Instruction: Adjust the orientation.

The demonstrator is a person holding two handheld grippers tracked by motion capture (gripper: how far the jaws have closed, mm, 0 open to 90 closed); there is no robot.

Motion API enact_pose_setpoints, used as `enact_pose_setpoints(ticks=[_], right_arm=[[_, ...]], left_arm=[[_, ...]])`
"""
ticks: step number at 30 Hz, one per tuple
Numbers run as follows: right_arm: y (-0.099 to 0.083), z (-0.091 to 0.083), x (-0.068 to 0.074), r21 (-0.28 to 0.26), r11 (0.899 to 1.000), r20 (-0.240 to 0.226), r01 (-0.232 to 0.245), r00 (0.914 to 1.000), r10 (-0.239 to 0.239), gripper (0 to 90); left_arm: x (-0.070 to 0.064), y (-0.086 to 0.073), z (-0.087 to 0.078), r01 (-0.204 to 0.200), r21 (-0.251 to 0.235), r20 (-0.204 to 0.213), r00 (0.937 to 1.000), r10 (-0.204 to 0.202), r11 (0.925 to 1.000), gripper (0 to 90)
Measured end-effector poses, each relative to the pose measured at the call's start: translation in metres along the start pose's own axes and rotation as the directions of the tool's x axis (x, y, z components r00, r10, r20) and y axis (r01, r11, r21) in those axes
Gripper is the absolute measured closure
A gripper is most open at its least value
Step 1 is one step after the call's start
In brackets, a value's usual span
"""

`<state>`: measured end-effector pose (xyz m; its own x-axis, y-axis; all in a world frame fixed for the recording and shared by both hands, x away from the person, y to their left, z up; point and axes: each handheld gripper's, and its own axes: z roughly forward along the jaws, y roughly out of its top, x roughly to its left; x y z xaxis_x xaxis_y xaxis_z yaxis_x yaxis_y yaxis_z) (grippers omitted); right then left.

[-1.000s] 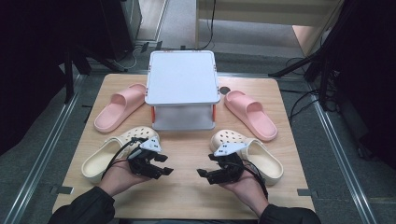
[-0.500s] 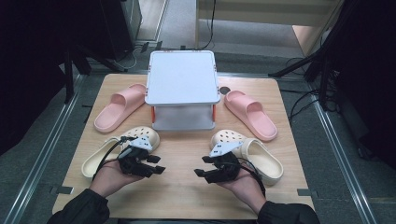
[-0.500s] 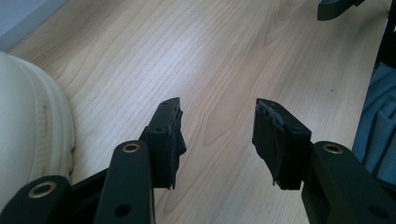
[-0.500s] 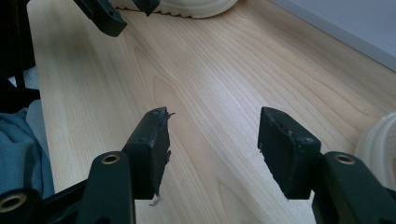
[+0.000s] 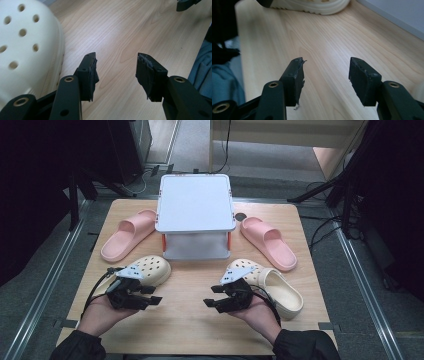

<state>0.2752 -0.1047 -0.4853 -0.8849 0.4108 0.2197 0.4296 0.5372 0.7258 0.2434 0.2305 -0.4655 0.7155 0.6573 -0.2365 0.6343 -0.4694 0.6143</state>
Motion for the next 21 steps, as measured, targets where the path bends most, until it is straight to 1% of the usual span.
enact_pose_setpoints(ticks=[1, 3, 8, 10, 11, 13, 14, 17, 19, 21], right_arm=[[0.001, 0.000, 0.000, -0.009, 1.000, -0.013, -0.005, 0.9999, 0.005, 45.9], [0.002, 0.001, -0.001, -0.018, 1.000, -0.020, -0.006, 0.9998, 0.006, 45.9], [0.004, 0.002, -0.002, -0.022, 1.000, -0.020, 0.004, 0.9998, -0.004, 45.9], [0.004, 0.003, -0.002, -0.016, 1.000, -0.015, 0.004, 0.9999, -0.004, 45.9], [0.004, 0.003, -0.002, -0.016, 1.000, -0.015, 0.004, 0.9999, -0.004, 45.9], [0.005, 0.004, -0.002, -0.012, 1.000, -0.014, 0.006, 0.9999, -0.006, 45.9], [0.005, 0.004, -0.002, -0.012, 1.000, -0.014, 0.006, 0.9999, -0.006, 45.9], [0.005, 0.004, -0.003, -0.010, 1.000, -0.011, 0.007, 0.9999, -0.007, 45.9], [0.005, 0.004, -0.003, -0.007, 1.000, -0.012, 0.003, 0.9999, -0.003, 45.9], [0.005, 0.004, -0.003, -0.008, 1.000, -0.008, 0.004, 1.0000, -0.004, 45.9]], left_arm=[[0.000, -0.002, -0.002, 0.009, -0.002, -0.004, 1.0000, -0.009, 1.0000, 50.7], [0.002, -0.006, -0.006, 0.017, 0.000, -0.013, 0.9998, -0.017, 0.9998, 50.5], [0.008, -0.014, -0.019, 0.052, -0.011, -0.030, 0.9982, -0.052, 0.9986, 51.0], [0.011, -0.018, -0.026, 0.065, -0.026, -0.041, 0.9970, -0.066, 0.9976, 50.8], [0.011, -0.018, -0.026, 0.065, -0.026, -0.041, 0.9970, -0.066, 0.9976, 50.8], [0.014, -0.022, -0.033, 0.077, -0.044, -0.052, 0.9955, -0.079, 0.9961, 50.6], [0.014, -0.022, -0.033, 0.077, -0.044, -0.052, 0.9955, -0.079, 0.9961, 50.5], [0.019, -0.026, -0.040, 0.088, -0.057, -0.066, 0.9936, -0.091, 0.9945, 50.3], [0.022, -0.028, -0.044, 0.086, -0.061, -0.085, 0.9922, -0.091, 0.9944, 50.2], [0.027, -0.031, -0.047, 0.100, -0.072, -0.088, 0.9904, -0.107, 0.9923, 49.9]])
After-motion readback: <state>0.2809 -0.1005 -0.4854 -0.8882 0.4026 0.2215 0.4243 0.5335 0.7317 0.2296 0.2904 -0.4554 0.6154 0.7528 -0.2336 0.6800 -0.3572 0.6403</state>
